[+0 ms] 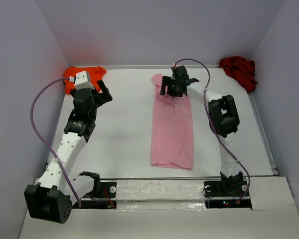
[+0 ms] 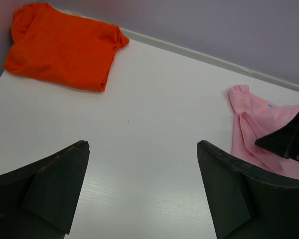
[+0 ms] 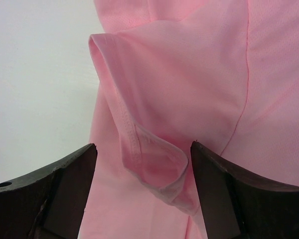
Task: Fold and stack the t-shirts
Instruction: Fold the tshirt
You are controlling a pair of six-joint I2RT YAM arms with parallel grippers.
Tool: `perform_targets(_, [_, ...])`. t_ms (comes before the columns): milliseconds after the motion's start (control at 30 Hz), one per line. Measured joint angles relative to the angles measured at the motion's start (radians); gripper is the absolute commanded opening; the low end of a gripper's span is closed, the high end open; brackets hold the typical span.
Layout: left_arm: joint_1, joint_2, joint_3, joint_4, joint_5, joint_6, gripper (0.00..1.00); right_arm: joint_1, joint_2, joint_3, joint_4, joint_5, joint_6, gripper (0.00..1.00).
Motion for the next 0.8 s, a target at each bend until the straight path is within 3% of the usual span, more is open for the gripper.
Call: perform_targets(800, [0.029, 0.0, 0.0, 0.0, 0.027, -0.006, 0.99, 0.082, 0.0, 0.053, 0.0, -0.013, -0.005, 0.81])
